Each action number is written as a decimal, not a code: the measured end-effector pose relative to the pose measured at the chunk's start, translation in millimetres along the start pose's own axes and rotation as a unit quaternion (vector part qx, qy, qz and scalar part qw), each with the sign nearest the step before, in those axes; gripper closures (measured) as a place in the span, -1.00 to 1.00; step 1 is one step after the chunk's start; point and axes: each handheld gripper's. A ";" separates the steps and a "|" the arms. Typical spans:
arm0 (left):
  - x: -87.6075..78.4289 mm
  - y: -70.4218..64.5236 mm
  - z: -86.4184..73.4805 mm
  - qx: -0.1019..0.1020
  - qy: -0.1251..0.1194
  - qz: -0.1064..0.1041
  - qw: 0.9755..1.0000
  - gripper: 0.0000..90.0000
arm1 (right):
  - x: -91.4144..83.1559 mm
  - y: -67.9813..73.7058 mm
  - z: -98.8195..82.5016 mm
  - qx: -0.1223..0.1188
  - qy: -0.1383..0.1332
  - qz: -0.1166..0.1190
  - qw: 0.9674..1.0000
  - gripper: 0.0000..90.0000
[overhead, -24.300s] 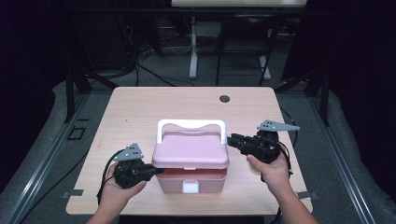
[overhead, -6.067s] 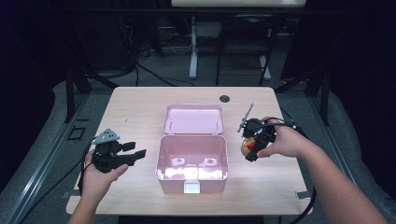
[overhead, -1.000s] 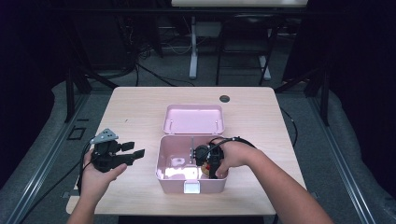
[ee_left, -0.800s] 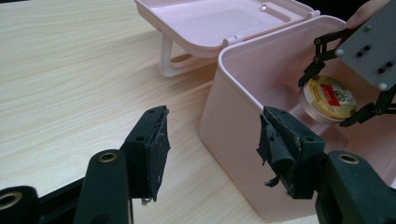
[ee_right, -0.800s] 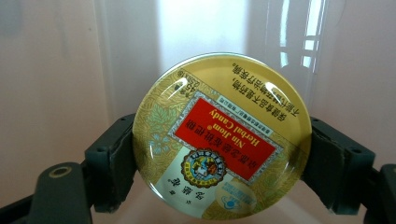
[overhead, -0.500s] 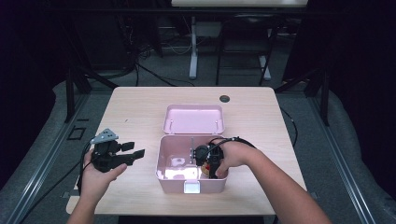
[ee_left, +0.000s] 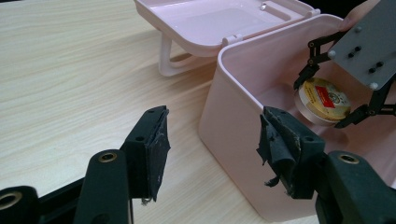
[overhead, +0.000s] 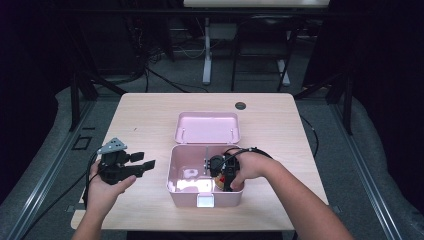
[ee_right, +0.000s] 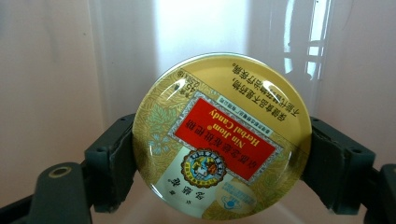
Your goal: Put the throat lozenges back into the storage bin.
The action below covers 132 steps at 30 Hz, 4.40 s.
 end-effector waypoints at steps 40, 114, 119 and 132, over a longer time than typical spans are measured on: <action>0.3 -1.6 -0.2 0.003 -0.002 0.002 1.000 -0.06 | -43.0 4.0 -4.3 0.014 -0.019 -0.020 1.000 -0.60; 2.4 -6.9 -1.8 0.022 -0.020 0.002 1.000 0.00 | -102.2 17.4 -106.4 0.213 -0.167 -0.109 0.957 -0.30; 1.9 -7.8 -1.2 0.015 -0.024 -0.010 1.000 0.04 | -98.8 20.1 -114.6 0.227 -0.222 -0.115 0.941 -0.28; 3.4 -12.4 -1.0 0.020 -0.023 -0.006 1.000 0.06 | -94.0 27.5 -122.4 0.273 -0.280 -0.150 0.908 -0.05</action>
Point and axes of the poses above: each handheld gripper's, and its own axes: x roughly forward along the jaws, z roughly out of its top, y roughly to its left, and after that the axes turned 3 degrees about -x, right-handed
